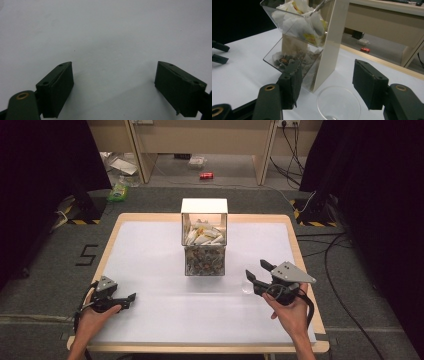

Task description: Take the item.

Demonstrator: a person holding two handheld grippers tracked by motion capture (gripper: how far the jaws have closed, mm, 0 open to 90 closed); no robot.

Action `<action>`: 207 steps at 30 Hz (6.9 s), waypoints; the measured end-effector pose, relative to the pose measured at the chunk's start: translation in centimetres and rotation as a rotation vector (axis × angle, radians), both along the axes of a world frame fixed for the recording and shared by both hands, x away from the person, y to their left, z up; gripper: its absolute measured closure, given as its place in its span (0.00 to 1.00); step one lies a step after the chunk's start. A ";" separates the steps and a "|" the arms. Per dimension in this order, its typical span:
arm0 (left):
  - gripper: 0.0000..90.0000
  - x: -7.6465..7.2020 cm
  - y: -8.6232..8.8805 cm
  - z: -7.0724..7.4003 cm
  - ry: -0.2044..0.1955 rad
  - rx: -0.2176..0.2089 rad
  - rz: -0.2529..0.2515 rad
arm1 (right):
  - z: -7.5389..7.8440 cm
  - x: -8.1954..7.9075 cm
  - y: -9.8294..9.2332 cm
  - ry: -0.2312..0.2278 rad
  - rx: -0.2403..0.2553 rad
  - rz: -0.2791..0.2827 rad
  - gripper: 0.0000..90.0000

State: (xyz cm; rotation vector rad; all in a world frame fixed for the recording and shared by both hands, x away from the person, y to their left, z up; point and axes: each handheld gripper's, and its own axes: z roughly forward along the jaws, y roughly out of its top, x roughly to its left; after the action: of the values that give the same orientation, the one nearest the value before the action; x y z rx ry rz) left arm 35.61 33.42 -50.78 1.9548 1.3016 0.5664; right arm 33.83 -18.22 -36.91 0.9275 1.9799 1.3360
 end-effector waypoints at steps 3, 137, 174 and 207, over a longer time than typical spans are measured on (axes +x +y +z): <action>0.16 0.0 0.0 0.0 0.000 0.000 0.000 | 0.5 0.3 0.4 -0.009 0.003 0.010 0.48; 0.16 0.0 0.0 0.0 0.003 -0.001 0.000 | 12.2 5.5 8.9 -0.222 -0.065 0.190 1.00; 0.16 0.0 0.0 0.0 0.001 -0.002 0.000 | 8.9 2.0 1.2 -0.235 -0.016 0.075 1.00; 0.16 0.0 0.0 0.0 0.000 -0.002 0.000 | 4.5 1.0 -0.7 -0.169 0.003 0.048 1.00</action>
State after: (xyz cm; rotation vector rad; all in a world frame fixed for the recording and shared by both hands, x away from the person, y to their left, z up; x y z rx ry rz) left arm 35.61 33.44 -50.78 1.9534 1.3016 0.5652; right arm 34.84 -18.93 -32.37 0.7457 1.8821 1.3959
